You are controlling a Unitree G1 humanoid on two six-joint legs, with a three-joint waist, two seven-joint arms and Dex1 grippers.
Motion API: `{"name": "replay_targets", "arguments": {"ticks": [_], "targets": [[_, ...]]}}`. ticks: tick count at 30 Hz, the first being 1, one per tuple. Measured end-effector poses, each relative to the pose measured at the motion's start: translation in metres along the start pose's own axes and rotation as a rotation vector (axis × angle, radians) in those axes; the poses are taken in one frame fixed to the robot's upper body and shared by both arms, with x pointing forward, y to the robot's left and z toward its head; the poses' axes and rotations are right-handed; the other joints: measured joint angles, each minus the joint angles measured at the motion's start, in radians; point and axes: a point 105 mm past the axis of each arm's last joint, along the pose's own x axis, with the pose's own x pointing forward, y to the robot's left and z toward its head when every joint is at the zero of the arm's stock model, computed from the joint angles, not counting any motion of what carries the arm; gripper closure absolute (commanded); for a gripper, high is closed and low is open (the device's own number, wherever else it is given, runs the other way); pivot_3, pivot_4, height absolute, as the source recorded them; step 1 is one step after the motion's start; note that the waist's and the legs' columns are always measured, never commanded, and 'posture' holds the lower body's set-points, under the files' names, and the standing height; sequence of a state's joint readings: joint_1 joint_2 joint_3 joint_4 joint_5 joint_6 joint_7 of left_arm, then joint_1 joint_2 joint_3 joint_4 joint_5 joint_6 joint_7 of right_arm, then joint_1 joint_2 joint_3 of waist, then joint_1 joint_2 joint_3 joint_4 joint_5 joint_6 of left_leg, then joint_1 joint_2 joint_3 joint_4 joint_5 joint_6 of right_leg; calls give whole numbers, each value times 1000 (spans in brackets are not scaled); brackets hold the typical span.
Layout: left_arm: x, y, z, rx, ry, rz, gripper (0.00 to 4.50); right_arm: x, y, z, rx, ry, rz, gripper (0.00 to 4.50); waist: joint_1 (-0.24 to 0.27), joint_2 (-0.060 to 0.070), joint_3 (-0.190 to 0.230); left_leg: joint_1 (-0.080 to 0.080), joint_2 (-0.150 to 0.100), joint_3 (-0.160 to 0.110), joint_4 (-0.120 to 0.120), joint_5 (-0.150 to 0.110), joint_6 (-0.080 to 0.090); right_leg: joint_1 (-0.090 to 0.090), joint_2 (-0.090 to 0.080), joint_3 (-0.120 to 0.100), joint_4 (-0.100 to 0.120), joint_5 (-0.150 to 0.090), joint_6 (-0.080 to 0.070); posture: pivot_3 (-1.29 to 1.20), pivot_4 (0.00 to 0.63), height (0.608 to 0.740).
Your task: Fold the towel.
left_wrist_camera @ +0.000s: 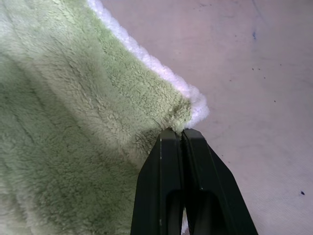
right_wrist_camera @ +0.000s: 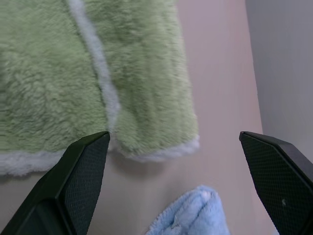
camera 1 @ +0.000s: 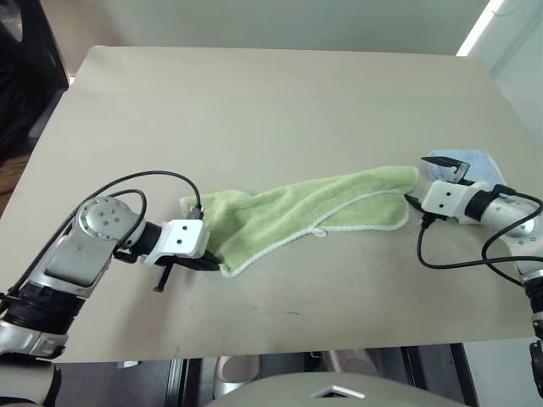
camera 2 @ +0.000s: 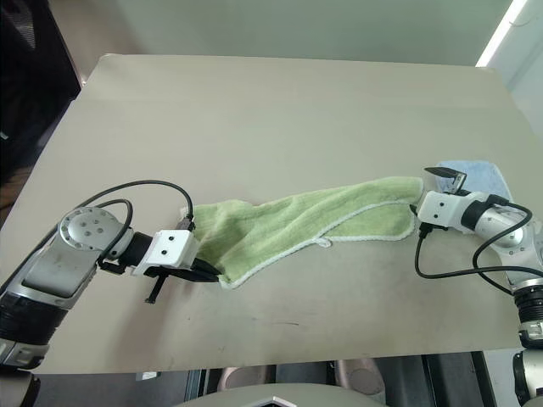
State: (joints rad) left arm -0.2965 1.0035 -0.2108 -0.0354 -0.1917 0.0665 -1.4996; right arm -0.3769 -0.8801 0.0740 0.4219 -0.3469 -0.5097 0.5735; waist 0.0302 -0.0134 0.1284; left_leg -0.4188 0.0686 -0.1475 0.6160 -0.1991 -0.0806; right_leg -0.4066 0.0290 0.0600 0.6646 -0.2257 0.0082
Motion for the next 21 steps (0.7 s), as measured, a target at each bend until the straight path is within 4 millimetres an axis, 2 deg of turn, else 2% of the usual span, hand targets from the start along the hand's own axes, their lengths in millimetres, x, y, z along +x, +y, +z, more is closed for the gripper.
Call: {"name": "replay_targets", "arguments": {"ticks": [5,9,10,12,21], "targets": [[0,0,0,-1,0,0,4469,6,5,-2,-111,6,6,0,0,0,0,0,0,0,0,-1,1,0,0,0,0,1,0,0,150,740],[0,0,0,-1,0,0,4469,10,1,-1,-186,0,-28,0,0,0,0,0,1,1,0,-1,2,-1,0,0,0,2,0,0,150,740],[0,0,0,-1,0,0,4492,11,0,-1,-201,0,-38,178,0,0,0,0,1,1,0,-1,2,-1,0,0,0,2,0,0,150,740],[1,-1,0,-1,0,-2,4500,12,-1,-1,-230,-5,-52,625,0,0,0,0,1,1,0,-1,2,-1,0,0,0,2,0,0,150,740],[2,-3,0,-2,-2,-5,4500,11,-4,2,-275,-28,-90,3749,0,0,0,0,1,2,0,-2,2,-1,-1,0,-1,2,0,0,150,740]]}}
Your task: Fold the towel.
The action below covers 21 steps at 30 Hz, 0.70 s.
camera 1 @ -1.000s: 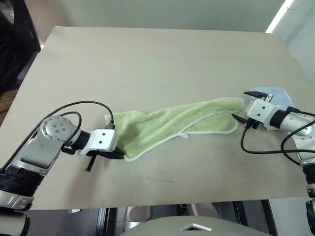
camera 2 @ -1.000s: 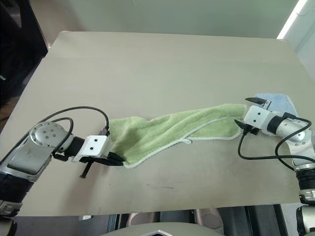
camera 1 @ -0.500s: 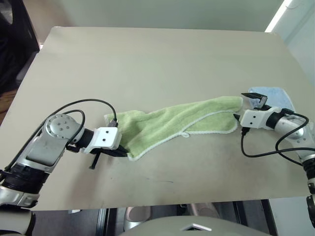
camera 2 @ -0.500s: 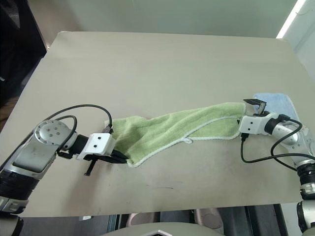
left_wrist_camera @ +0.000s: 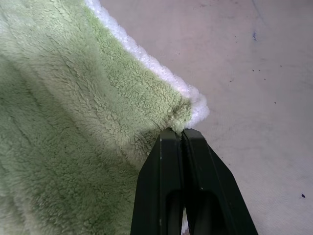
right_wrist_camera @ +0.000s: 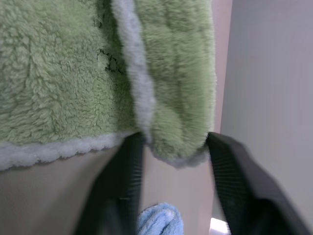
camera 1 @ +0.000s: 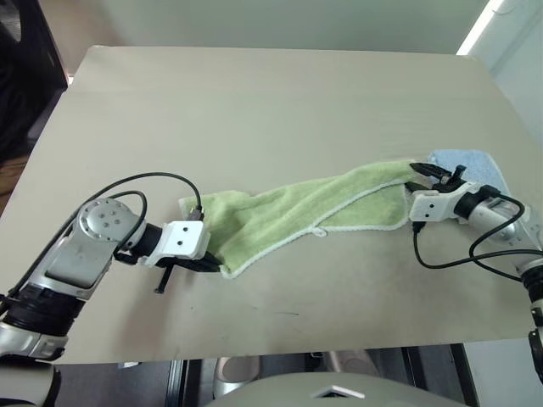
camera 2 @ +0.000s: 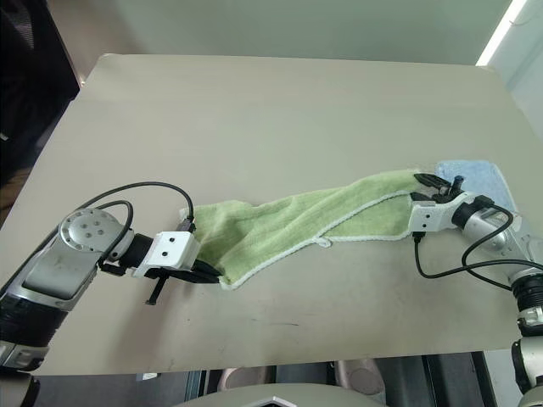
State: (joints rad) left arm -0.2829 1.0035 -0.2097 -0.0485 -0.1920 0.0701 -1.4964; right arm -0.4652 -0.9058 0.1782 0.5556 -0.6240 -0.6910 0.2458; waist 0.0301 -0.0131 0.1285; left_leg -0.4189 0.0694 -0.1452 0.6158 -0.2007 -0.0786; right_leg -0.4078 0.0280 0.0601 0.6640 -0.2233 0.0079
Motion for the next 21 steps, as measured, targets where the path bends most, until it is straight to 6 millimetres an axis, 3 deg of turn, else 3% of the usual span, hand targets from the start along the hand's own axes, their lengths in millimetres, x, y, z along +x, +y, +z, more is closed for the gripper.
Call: {"name": "replay_targets", "arguments": {"ticks": [2,11,13,16,19,21], "targets": [[0,0,0,0,0,1,4500,0,0,0,-2,0,-1,4493,0,0,0,0,0,0,0,0,0,0,0,0,0,0,0,0,150,740],[1,2,0,-4,-12,25,4500,-1,-2,0,3,-1,-10,4493,0,0,0,0,0,0,0,0,0,0,0,0,0,0,0,0,150,740],[1,13,4,-21,-64,95,4500,-2,-8,-2,42,4,-40,4493,1,0,0,0,0,0,0,0,0,0,-1,0,0,0,0,0,150,740],[-18,63,25,-56,-232,354,4500,-1,-29,-7,105,23,-117,4493,5,1,1,-1,0,0,1,3,4,0,-1,0,0,1,0,0,150,740],[-82,129,50,-88,-395,737,4500,-1,-73,-12,160,34,-247,4493,3,1,2,-1,0,3,2,6,9,0,-1,0,-1,7,0,0,150,740],[-124,152,58,-109,-464,935,4500,-4,-96,-15,185,40,-312,4493,-5,2,2,0,0,5,1,6,9,0,0,2,-2,8,1,0,150,740]]}}
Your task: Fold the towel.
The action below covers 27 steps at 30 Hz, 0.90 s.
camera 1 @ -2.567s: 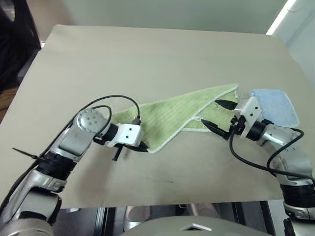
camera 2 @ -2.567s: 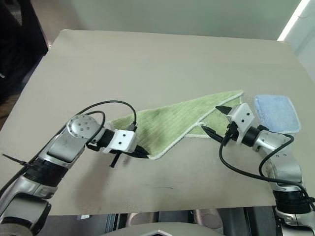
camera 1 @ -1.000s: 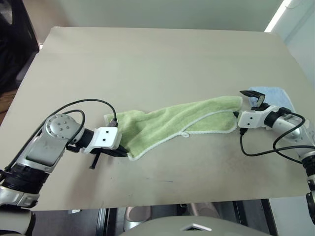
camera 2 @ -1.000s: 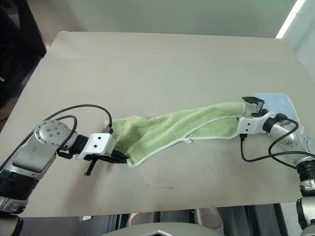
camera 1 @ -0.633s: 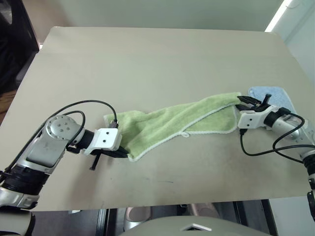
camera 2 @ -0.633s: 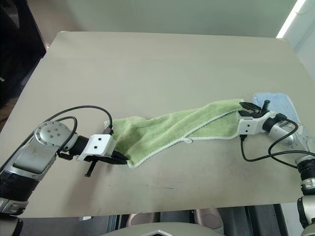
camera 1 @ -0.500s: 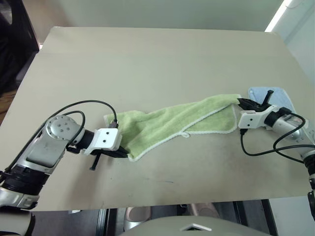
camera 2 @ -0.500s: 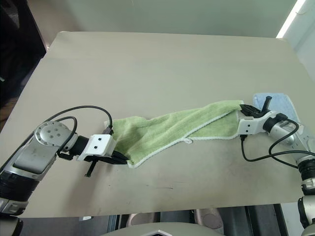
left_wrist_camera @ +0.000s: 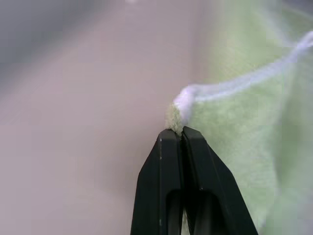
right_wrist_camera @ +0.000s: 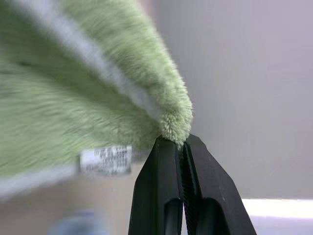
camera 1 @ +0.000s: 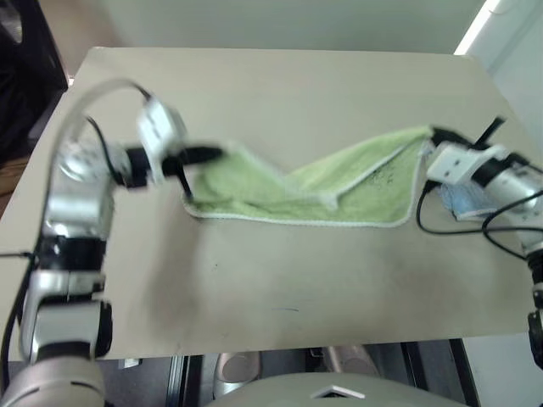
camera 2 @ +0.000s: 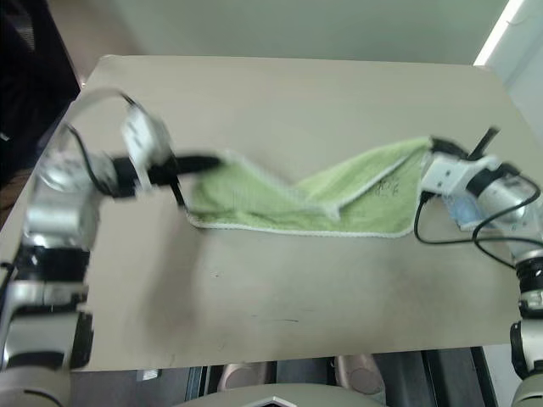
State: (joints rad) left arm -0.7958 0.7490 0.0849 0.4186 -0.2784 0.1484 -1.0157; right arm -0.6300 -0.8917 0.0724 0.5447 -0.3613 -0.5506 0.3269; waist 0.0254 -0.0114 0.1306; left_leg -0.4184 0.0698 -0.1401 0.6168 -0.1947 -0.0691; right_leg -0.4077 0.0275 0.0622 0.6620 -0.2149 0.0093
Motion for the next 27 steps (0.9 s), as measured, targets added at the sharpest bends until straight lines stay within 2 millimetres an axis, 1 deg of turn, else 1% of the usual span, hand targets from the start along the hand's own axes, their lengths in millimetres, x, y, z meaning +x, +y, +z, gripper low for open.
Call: {"name": "replay_targets", "arguments": {"ticks": [1,3,5,7,9,11,13,15,16,18,19,21,23,24,25,27], "targets": [[-1,18,8,-10,-33,88,4500,1,-9,0,15,5,-22,4493,-2,0,0,0,0,2,0,0,0,0,0,1,-1,0,1,0,150,740],[-2,46,18,-47,-80,236,4500,6,-23,2,46,2,-46,4493,-5,0,0,0,0,5,-1,0,0,-1,0,3,-1,0,2,0,150,740],[-2,61,20,-71,-100,321,4500,11,-35,8,72,-19,-69,4493,-7,0,0,-1,0,7,-1,-1,1,-2,-1,5,-2,0,4,0,150,740],[-1,71,22,-99,-123,384,4500,15,-46,14,99,-40,-87,4493,-7,0,0,-3,-1,8,-1,-1,2,-4,-2,7,-3,0,6,0,150,740],[-3,83,33,-133,-172,438,4500,17,-63,20,130,-70,-116,4493,-7,0,0,-10,-1,9,-1,-1,2,-11,-2,7,-4,1,7,0,150,740],[-10,87,47,-148,-235,430,4500,14,-76,27,197,-110,-128,4493,-7,0,0,-17,-1,9,0,-1,3,-16,-2,7,-6,1,7,0,150,740],[-19,84,51,-149,-255,366,4500,7,-80,31,276,-146,-93,4493,-7,0,0,-20,-1,10,1,0,3,-17,-1,8,-10,0,8,0,150,740],[-31,72,44,-153,-238,265,4500,-7,-66,35,340,-170,18,4493,-7,0,0,-22,-1,12,0,-1,2,-17,-1,9,-15,-1,9,0,150,740],[-38,63,35,-169,-212,210,4500,-15,-52,36,383,-173,101,4493,-6,0,0,-23,-1,13,2,0,1,-18,-1,10,-16,-2,10,0,150,740],[-51,39,12,-206,-136,99,4500,-35,-14,40,473,-169,301,4493,-6,0,0,-28,0,16,11,3,-9,-18,0,11,-15,-6,12,0,150,740],[-58,23,-2,-222,-79,41,4500,-46,10,45,526,-169,414,4493,-6,0,0,-29,0,17,15,1,-12,-18,1,13,-15,-7,14,0,150,740],[-71,-11,-29,-254,37,-70,4500,-67,48,56,627,-167,591,4493,-7,0,0,-31,-1,19,18,-4,-13,-20,1,18,-14,-8,17,0,150,740],[-79,-38,-43,-272,109,-153,4500,-82,70,67,679,-174,704,4493,-7,0,0,-31,-1,20,25,-10,-9,-20,1,19,-13,-8,19,0,150,740],[-83,-51,-47,-278,141,-194,4500,-91,79,75,694,-181,761,4493,-7,0,0,-31,-1,20,27,-16,-2,-20,1,20,-12,-6,21,0,150,740],[-87,-60,-50,-289,163,-217,4500,-97,86,81,702,-190,808,4493,-8,0,0,-30,-1,19,29,-19,4,-18,1,20,-11,-5,21,0,150,740],[-95,-71,-55,-308,200,-232,4500,-107,96,91,718,-204,871,4493,-8,0,0,-23,-1,21,31,-20,5,-12,1,21,-9,-3,20,0,150,740]]}}
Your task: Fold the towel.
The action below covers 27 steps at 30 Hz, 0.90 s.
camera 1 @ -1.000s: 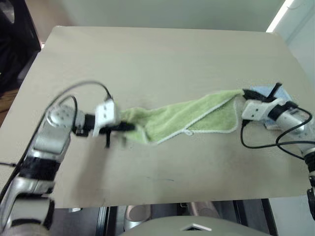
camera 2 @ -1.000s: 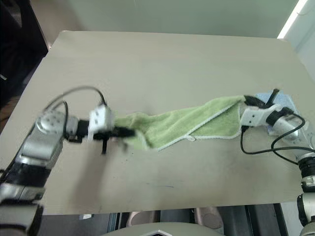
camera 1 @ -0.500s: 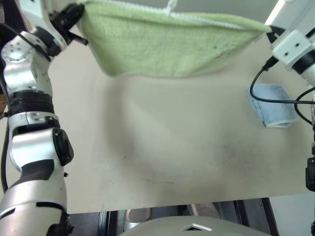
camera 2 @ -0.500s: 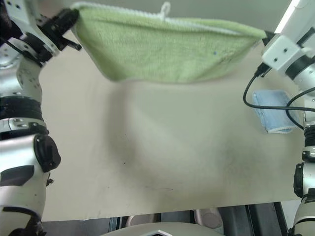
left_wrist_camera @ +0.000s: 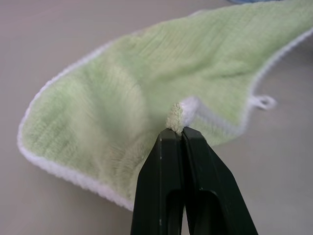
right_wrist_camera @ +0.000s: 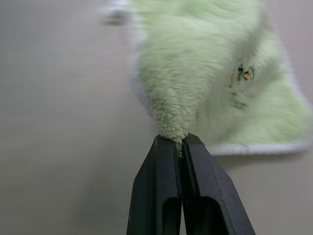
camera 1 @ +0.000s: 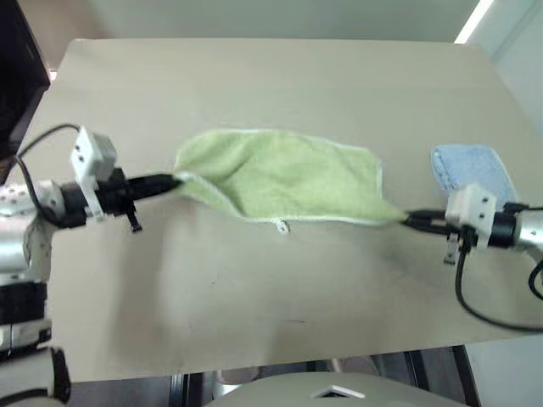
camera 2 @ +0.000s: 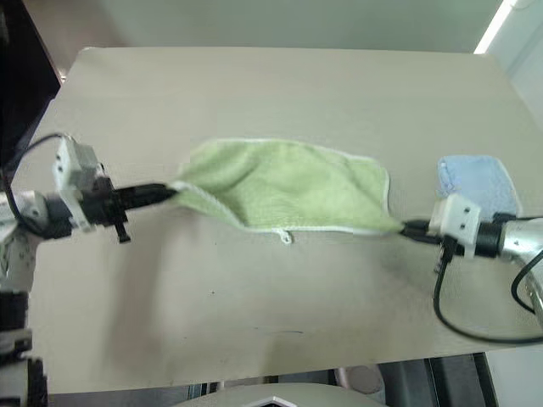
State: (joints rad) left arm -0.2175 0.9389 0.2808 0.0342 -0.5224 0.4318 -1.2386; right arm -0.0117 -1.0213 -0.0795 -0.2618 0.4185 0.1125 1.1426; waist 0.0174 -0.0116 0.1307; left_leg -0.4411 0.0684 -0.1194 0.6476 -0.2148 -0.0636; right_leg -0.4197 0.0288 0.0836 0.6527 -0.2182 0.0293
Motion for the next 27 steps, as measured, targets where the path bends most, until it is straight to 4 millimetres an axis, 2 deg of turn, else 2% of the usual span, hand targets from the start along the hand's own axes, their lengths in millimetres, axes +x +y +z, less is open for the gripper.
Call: {"name": "replay_targets", "arguments": {"ticks": [1,4,6,8,14,20,23,24,27], "targets": [[-2,-3,-4,-14,10,3,4500,1,3,-1,10,4,15,4493,0,0,0,6,0,1,0,-1,2,6,0,1,0,-4,-8,0,150,740],[-5,-1,-4,-20,12,41,4500,4,1,-2,4,4,7,4493,0,-1,1,22,-2,0,-1,4,6,19,1,2,1,1,-16,0,150,740],[-9,2,-1,-16,2,69,4500,4,-2,-5,-9,20,-1,4493,0,0,1,29,-3,-2,-2,3,5,24,2,4,1,-3,-9,0,150,740],[-11,4,1,-14,-6,86,4500,5,-5,-9,-26,41,-9,4493,-1,0,1,31,-3,-3,-3,2,3,24,2,4,1,-4,-10,0,150,740],[-18,10,1,-18,3,118,4500,4,-11,-23,-62,99,-28,4493,-4,0,1,31,-3,-4,-3,3,2,20,2,4,3,-1,-15,0,150,740],[-27,24,4,-54,-37,173,4500,0,-9,-19,10,66,-9,4493,0,-1,1,27,-4,1,-7,3,-5,11,3,4,10,-3,-20,0,150,740],[-29,36,12,-61,-79,221,4500,-4,-24,-14,9,51,-54,4493,2,-1,0,23,-3,4,-8,2,-6,6,4,4,10,-4,-20,0,150,740],[-28,42,15,-67,-102,249,4500,-5,-33,-11,4,42,-83,4493,3,-1,0,23,-3,7,-8,2,-6,5,4,4,10,-1,-14,0,150,740],[-28,52,19,-86,-139,295,4500,-7,-50,-5,-9,12,-146,4493,2,-1,0,23,-1,11,-10,1,-3,4,4,4,10,-1,-12,0,150,740]]}}
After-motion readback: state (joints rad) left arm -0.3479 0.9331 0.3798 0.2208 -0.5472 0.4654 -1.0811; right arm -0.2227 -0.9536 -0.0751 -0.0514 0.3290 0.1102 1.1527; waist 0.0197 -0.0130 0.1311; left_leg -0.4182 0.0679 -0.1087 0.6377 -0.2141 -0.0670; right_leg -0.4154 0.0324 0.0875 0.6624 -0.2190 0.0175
